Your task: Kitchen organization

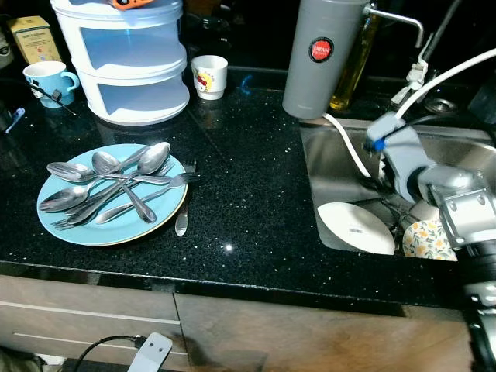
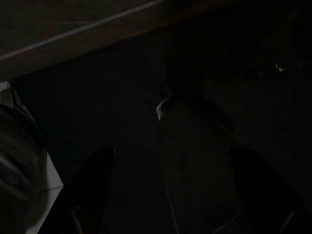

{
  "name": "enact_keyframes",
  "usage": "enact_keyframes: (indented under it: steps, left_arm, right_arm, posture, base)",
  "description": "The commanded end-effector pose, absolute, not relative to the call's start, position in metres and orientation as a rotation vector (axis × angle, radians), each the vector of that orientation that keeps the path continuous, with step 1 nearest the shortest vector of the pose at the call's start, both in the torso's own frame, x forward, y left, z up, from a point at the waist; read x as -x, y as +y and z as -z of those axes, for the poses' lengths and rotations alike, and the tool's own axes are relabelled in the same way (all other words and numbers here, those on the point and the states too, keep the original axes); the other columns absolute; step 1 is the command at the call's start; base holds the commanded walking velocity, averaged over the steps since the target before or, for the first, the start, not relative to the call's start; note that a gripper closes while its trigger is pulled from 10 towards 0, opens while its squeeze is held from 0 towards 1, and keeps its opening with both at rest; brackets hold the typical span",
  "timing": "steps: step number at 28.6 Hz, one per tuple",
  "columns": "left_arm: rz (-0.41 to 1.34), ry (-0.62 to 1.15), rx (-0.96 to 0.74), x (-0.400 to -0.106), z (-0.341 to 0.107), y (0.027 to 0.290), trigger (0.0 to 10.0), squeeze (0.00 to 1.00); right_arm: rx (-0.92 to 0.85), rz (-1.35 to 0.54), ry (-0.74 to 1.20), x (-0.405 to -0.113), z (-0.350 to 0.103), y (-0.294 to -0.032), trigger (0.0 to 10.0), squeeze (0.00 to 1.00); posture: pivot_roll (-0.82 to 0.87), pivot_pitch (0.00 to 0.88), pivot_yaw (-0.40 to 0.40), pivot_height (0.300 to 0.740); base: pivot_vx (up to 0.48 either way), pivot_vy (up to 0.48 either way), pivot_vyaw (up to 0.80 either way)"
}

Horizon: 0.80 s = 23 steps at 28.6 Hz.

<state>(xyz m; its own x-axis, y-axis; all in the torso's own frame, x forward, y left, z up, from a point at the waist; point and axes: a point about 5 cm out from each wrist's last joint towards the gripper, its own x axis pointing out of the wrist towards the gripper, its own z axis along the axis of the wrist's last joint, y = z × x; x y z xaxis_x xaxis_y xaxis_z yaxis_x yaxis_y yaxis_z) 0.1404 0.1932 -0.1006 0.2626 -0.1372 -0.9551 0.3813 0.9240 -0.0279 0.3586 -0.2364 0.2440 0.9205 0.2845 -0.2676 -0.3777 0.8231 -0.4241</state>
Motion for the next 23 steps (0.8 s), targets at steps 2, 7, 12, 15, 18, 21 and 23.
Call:
enact_keyframes:
  steps: [2, 7, 12, 15, 18, 21, 23]
  left_arm:
    - [0.367, 1.264, -0.234, -0.141, 0.101, 0.191, 10.0, 0.00]
    - [0.368, 1.262, -0.237, -0.142, 0.100, 0.191, 10.0, 0.00]
    - [0.371, 1.260, -0.241, -0.142, 0.100, 0.191, 10.0, 0.00]
    - [0.371, 1.259, -0.240, -0.142, 0.100, 0.190, 10.0, 0.00]
    - [0.370, 1.259, -0.237, -0.142, 0.101, 0.190, 10.0, 0.00]
    - [0.372, 1.261, -0.236, -0.141, 0.101, 0.190, 10.0, 0.00]
    - [0.373, 1.262, -0.236, -0.140, 0.101, 0.190, 10.0, 0.00]
  right_arm:
    - [0.339, -0.485, -0.006, -0.358, -0.267, -0.198, 10.0, 0.00]
    - [0.333, -0.537, -0.004, -0.366, -0.254, -0.144, 10.0, 0.00]
    - [0.352, -0.597, 0.010, -0.373, -0.241, -0.097, 10.0, 0.00]
    - [0.378, -0.577, 0.062, -0.382, -0.232, -0.069, 10.0, 0.00]
    - [0.394, -0.562, 0.082, -0.384, -0.232, -0.062, 10.0, 0.00]
    - [0.368, -0.570, 0.109, -0.384, -0.232, -0.051, 10.0, 0.00]
    - [0.349, -0.573, 0.120, -0.384, -0.232, -0.048, 10.0, 0.00]
  posture:
    - [-0.05, 0.000, -0.018, 0.740]
    - [-0.04, 0.000, -0.019, 0.740]
    - [-0.03, 0.000, -0.023, 0.740]
    - [-0.01, 0.000, -0.036, 0.740]
    - [0.00, 0.000, -0.040, 0.740]
    - [0.00, 0.000, -0.045, 0.740]
    - [0.01, 0.000, -0.047, 0.740]
  base:
    - [0.000, 0.000, 0.00]
    - [0.000, 0.000, 0.00]
    - [0.000, 0.000, 0.00]
    - [0.000, 0.000, 0.00]
    - [0.000, 0.000, 0.00]
    - [0.000, 0.000, 0.00]
    - [0.000, 0.000, 0.00]
